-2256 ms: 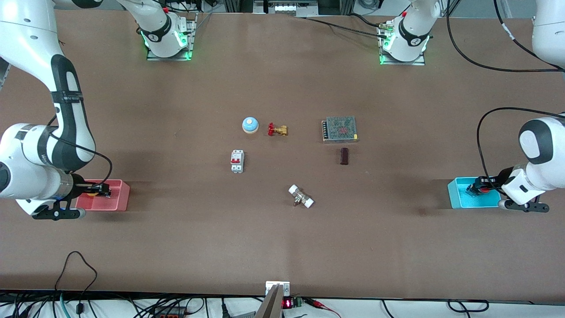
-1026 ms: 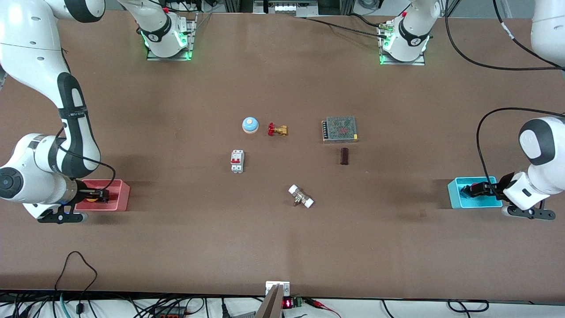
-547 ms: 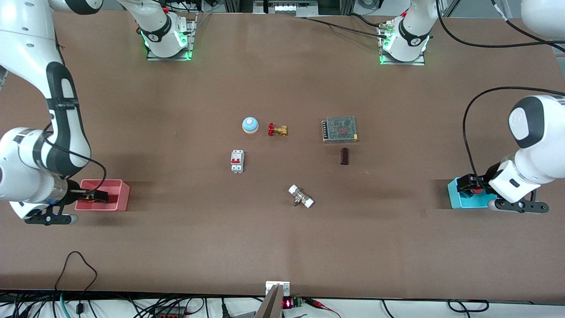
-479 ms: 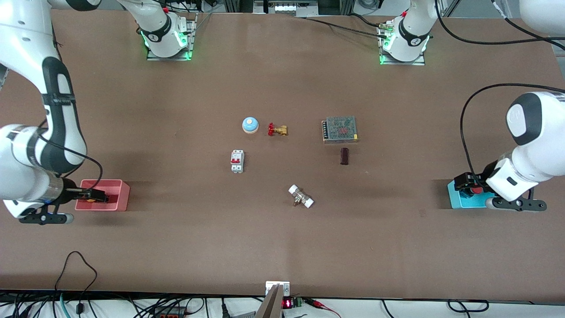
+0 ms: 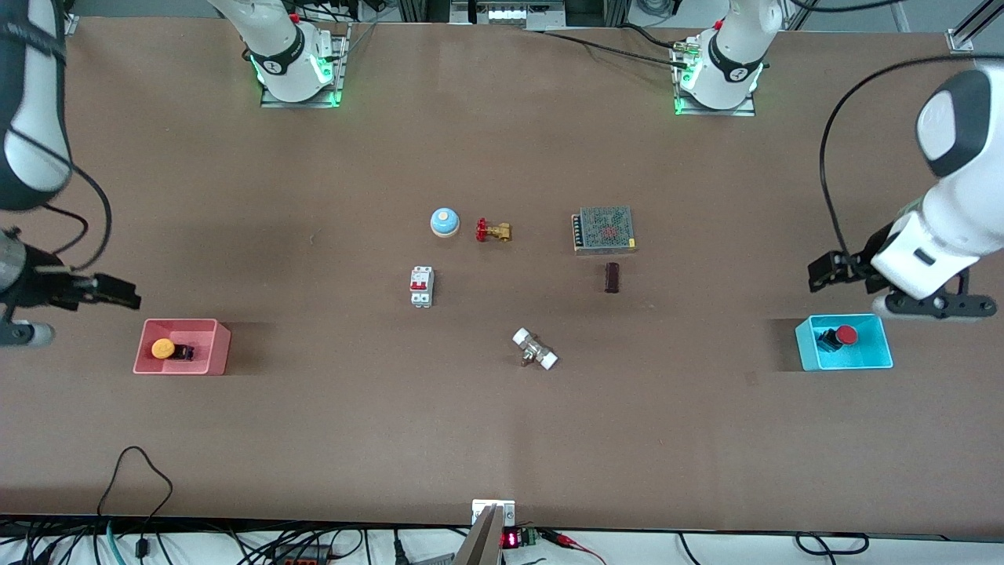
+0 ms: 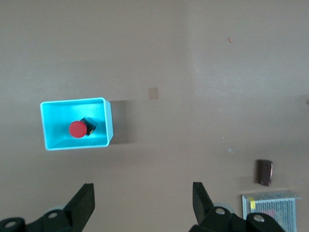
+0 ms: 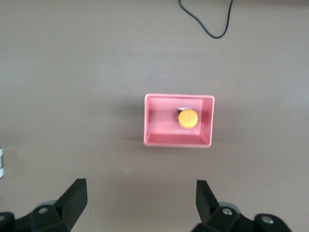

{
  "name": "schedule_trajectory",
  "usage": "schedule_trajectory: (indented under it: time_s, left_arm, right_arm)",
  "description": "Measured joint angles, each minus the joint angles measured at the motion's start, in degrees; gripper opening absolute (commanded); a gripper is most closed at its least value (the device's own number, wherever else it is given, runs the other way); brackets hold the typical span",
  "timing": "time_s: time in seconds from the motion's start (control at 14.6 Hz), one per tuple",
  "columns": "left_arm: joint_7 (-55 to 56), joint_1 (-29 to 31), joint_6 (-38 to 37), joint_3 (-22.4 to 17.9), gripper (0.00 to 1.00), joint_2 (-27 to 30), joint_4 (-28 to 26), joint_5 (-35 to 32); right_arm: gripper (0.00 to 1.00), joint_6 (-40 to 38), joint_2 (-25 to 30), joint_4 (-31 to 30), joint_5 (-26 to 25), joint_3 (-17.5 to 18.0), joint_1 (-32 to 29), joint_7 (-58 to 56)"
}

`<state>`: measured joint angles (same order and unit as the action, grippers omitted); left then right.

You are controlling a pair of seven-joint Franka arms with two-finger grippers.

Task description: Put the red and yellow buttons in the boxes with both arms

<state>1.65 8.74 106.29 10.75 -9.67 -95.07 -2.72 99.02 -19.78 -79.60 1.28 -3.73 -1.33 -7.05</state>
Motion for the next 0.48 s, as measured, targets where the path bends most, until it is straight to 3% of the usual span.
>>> schedule_trajectory:
  time_s: [0.48]
  left_arm:
    - [-4.6,0.8,-5.2,0.1,0.90,6.6,-0.8,0.3]
  right_arm:
    - [1.00,-10.9,9.4,-2.3,-0.4,-0.1,1.3,1.2]
